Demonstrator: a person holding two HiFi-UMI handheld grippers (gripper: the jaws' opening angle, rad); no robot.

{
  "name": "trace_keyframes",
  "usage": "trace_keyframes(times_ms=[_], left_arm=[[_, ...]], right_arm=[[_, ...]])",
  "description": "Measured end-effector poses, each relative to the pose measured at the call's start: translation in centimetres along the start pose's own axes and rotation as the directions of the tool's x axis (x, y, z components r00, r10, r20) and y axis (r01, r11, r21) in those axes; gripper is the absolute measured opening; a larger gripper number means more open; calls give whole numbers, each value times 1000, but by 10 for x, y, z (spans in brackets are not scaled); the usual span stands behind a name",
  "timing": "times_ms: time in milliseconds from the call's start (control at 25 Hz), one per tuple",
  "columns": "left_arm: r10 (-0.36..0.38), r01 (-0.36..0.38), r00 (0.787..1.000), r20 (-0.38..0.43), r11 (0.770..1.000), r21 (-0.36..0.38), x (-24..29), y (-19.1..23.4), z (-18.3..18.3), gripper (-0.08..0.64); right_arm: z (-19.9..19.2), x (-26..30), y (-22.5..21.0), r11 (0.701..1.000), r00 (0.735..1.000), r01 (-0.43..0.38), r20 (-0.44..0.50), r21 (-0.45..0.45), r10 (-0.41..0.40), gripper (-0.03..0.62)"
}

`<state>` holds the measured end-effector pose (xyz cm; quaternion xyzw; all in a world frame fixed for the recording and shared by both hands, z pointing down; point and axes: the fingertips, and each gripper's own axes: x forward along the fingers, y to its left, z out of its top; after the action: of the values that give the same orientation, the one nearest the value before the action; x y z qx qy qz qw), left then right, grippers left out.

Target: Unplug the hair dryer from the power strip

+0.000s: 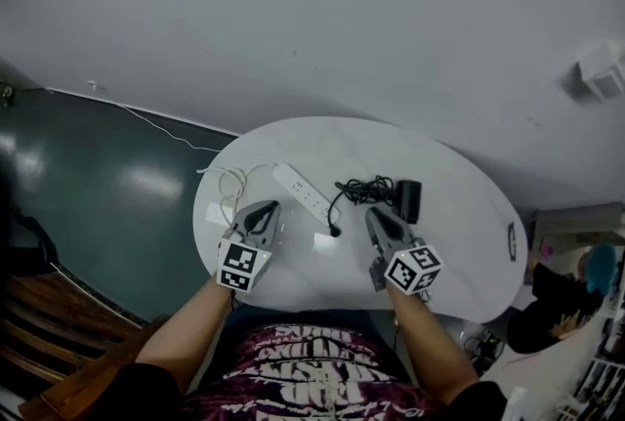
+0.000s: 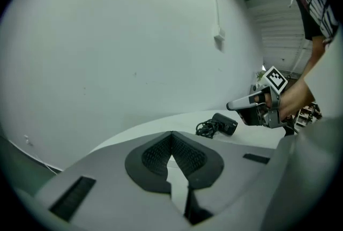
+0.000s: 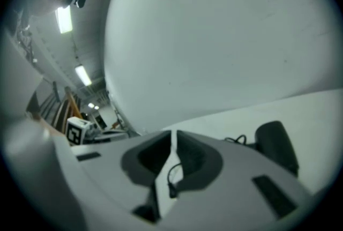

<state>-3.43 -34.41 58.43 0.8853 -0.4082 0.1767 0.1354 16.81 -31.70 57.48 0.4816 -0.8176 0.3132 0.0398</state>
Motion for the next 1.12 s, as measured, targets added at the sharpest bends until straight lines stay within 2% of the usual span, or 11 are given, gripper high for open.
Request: trace_keyframes(times_ms=[160, 280, 440, 520, 800, 960, 1120], left_arm=[[69, -66, 992, 105, 997, -34, -68, 15, 55, 23], [99, -88, 972, 213, 994, -62, -105, 19, 107, 23], [50, -39, 929, 366, 999, -37, -127, 4, 164, 23], [21, -18, 915, 403, 1000, -12, -136, -1, 180, 23], [-73, 70, 910, 407, 997, 22, -142, -10, 186, 23], [-110, 104, 907, 405, 994, 38, -147, -15, 178, 23], [-115, 94, 900, 420, 993, 71, -150, -23, 181, 23]], right_arm=[[22, -32, 44, 994, 997, 32, 79, -107, -23, 49], [35, -45, 75, 972, 990, 104, 115, -213, -80, 49], [59, -66, 113, 927, 967, 211, 202, -310, -152, 46], [69, -74, 133, 915, 955, 238, 249, -325, -160, 46], [79, -105, 160, 881, 907, 355, 345, -314, -243, 41], [76, -123, 165, 875, 887, 395, 364, -281, -284, 37], [80, -139, 166, 885, 880, 393, 382, -251, -282, 34]])
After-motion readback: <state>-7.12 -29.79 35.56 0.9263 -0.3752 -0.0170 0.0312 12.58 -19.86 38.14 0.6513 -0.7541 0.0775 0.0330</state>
